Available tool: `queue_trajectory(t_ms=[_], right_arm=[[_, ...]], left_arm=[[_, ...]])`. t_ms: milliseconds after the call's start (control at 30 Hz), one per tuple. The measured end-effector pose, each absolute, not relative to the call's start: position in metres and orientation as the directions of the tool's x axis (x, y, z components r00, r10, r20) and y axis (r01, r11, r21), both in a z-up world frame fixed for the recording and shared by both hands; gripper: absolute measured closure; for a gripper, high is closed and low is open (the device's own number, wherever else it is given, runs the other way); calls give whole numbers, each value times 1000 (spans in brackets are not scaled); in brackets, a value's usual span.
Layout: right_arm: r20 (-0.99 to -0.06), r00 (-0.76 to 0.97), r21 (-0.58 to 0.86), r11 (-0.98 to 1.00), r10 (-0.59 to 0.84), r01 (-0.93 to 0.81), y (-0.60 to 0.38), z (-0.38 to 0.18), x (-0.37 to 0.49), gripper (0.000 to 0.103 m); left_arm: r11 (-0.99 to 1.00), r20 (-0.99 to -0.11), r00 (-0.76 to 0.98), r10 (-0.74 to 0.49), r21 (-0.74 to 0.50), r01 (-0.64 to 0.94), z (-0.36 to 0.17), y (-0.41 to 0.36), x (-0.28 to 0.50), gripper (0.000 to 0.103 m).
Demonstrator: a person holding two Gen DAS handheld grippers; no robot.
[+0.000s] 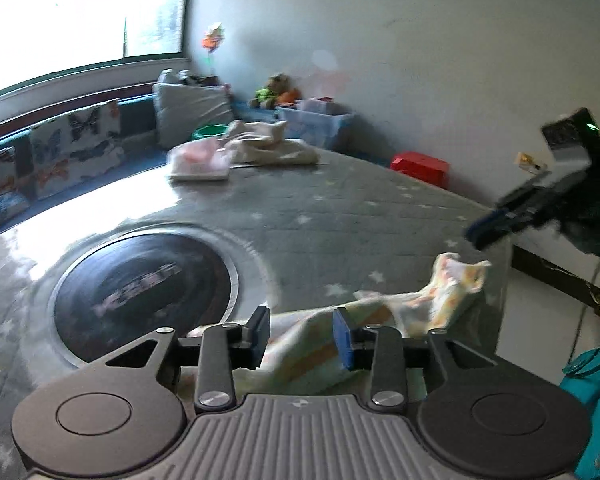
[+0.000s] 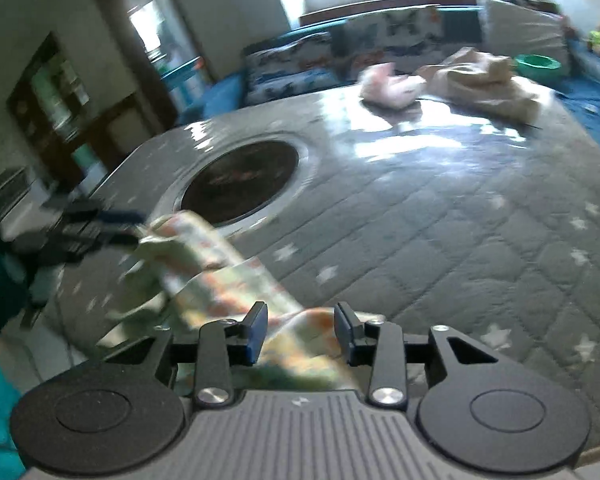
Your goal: Fold clothes
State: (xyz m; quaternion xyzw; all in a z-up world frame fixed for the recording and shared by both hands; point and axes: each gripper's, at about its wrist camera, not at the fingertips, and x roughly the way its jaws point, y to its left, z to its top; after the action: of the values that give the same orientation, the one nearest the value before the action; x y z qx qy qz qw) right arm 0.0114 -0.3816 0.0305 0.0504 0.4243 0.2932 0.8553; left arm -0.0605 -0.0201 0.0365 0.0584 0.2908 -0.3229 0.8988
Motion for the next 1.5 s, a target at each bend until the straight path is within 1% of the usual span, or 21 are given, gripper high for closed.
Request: queue_trajectory(t_ms=[33,200,300,333,367,400,433,467,533,700,733,833,867,900,967,1033,1100,1267,1300,1333,1500], right_arm=[[-698,479,345,836,532,-426,-386,28,17,62],[-731,435,420,850,525,-318,-397,5,36,60],[-737,384,489,831,556,-265,-400,-11,43,60],[-737,373,500,826,564,-261,-399,-14,44,61],[-730,361,516,814,580,-266,-398,-17,43,65],[-723,360,517,807,590,-285,-396,-16,40,68],[-716,358,518,800,600,-304,-394,-15,38,74],[-708,358,517,792,609,-325,-392,-14,35,79],[-685,390,472,783,615,-404,-387,-3,26,86],[-640,471,290,758,607,-584,-364,24,3,90],[-634,477,252,746,608,-616,-358,29,0,92],[-627,485,151,706,610,-692,-343,42,-8,93],[-631,474,142,692,614,-707,-340,43,-9,93],[-635,463,134,678,619,-722,-337,45,-11,93],[-647,420,136,638,636,-758,-330,43,-17,93],[-678,364,150,604,639,-782,-325,36,-23,93],[-698,316,167,575,643,-801,-323,29,-33,93],[-743,268,163,554,614,-816,-319,14,-42,93],[-749,271,156,558,605,-815,-320,12,-43,93],[-755,274,149,563,596,-813,-322,11,-44,92],[-772,293,117,580,563,-806,-322,6,-48,91]], left_arm=[[772,-565,608,-558,-85,630,35,-28,-58,58],[719,-600,552,-580,-58,692,24,-59,-46,47],[696,-616,528,-584,-45,717,17,-68,-47,46],[687,-621,521,-586,-41,725,15,-70,-47,48],[679,-626,513,-587,-36,733,13,-73,-47,49],[671,-632,505,-588,-32,741,10,-76,-47,58],[662,-637,497,-589,-28,749,8,-79,-47,72],[654,-643,489,-590,-24,756,6,-81,-47,77],[640,-644,488,-590,-4,769,3,-85,-51,89],[631,-630,512,-583,46,775,5,-86,-62,95],[625,-631,512,-582,56,779,6,-87,-63,94],[610,-629,520,-578,90,787,9,-88,-65,89],[617,-626,531,-572,98,781,10,-87,-64,86],[618,-625,532,-571,99,780,11,-86,-62,80],[617,-623,533,-572,101,780,13,-83,-57,76],[609,-633,525,-569,105,786,13,-82,-52,53],[614,-644,526,-556,108,782,11,-82,-48,50],[614,-669,498,-552,78,786,3,-81,-40,50],[616,-665,503,-552,82,784,3,-81,-42,55],[608,-656,502,-564,82,790,4,-80,-45,63],[559,-649,480,-590,101,823,2,-81,-65,67]])
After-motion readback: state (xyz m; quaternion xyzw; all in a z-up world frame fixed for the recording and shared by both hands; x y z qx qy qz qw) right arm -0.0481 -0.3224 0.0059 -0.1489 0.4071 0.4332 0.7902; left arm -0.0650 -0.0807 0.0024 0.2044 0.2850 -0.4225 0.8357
